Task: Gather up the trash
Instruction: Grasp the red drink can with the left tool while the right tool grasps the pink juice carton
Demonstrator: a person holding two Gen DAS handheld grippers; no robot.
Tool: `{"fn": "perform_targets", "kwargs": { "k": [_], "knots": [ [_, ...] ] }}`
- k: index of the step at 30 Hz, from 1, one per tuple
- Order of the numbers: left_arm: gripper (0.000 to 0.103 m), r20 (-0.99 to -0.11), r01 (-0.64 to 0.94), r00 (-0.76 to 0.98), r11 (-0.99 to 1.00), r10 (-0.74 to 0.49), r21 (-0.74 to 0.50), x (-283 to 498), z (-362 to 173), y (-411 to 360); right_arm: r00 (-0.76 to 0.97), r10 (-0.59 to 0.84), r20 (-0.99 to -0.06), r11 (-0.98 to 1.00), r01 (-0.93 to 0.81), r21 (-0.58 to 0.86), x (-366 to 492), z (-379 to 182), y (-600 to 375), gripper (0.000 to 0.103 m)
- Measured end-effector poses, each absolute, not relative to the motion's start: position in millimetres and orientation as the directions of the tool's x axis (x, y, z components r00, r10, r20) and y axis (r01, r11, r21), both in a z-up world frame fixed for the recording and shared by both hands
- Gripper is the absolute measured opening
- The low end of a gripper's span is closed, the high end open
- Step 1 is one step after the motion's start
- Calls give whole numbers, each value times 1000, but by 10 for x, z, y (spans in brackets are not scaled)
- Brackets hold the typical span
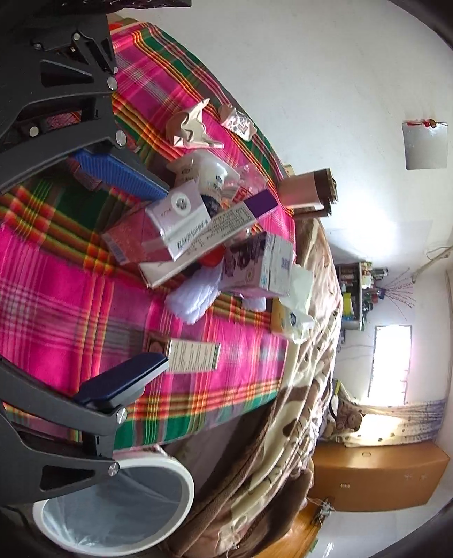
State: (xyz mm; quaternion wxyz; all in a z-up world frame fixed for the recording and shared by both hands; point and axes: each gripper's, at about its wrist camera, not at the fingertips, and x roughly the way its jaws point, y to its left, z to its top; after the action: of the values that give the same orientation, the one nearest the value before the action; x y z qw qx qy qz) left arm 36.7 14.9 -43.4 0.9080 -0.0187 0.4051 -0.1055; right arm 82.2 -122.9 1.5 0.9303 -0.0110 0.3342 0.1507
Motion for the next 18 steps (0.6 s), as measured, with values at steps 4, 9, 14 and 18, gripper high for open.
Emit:
{"fn": "perform_targets", "kwargs": {
  "k": [4, 9, 14, 18],
  "knots": [
    [54, -731, 131, 657, 983, -184, -129, 348, -448, 299, 708, 308, -635, 942, -321, 99, 890, -11, -1152, 79],
    [54, -734, 81, 660, 986, -160, -143, 359, -453, 465, 682, 345, -645, 923, -373, 98, 921, -51, -1021, 69],
    [54, -737, 48, 658, 985, -155, -164, 393, -471, 570, 664, 361, -655, 913, -394, 103, 918, -87, -966, 49],
    [56, -734, 43, 660, 983, -161, -177, 436, -457, 594, 663, 367, -652, 912, -396, 111, 895, -75, -978, 47]
  ]
}}
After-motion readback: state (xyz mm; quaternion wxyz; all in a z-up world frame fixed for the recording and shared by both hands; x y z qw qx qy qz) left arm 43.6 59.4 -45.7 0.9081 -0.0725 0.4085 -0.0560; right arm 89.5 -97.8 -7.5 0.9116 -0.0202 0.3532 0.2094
